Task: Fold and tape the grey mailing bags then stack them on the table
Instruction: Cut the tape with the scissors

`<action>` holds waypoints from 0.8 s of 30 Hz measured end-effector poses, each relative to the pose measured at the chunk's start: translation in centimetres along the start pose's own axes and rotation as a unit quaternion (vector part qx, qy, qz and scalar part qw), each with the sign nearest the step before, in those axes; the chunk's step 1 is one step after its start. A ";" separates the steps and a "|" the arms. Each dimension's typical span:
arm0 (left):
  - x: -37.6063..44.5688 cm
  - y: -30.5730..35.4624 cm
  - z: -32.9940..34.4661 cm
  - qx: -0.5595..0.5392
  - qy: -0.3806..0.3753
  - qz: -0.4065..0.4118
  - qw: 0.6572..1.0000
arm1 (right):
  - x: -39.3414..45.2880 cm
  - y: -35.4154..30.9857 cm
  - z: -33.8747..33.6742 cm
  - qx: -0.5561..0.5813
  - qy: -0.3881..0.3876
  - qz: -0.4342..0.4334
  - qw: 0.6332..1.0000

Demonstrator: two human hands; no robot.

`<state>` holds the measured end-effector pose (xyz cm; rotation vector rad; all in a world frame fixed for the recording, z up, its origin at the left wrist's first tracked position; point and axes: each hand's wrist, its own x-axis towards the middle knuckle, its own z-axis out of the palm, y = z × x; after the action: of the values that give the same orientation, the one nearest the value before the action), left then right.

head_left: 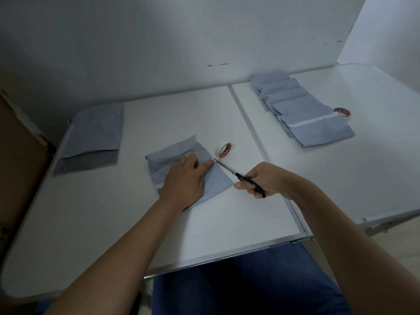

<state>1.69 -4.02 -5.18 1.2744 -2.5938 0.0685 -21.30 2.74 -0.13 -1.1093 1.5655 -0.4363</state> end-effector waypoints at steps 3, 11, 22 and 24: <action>0.0 0.0 -0.1 0.005 -0.006 0.002 1.000 | 0.1 0.0 0.1 0.014 0.003 -0.004 1.000; 0.0 0.0 0.1 -0.002 0.004 0.006 1.000 | 0.0 0.0 0.2 0.036 0.002 0.000 0.999; -0.2 0.2 -0.1 0.007 0.000 -0.001 1.000 | 0.0 -0.7 1.1 0.076 -0.003 0.016 0.997; -0.2 0.2 -0.1 0.007 -0.001 -0.004 1.000 | 0.1 -0.6 1.0 0.074 -0.002 0.012 0.997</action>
<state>1.66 -3.74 -5.11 1.2892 -2.5942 0.0839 -20.15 2.65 -0.03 -0.9759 1.5159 -0.5245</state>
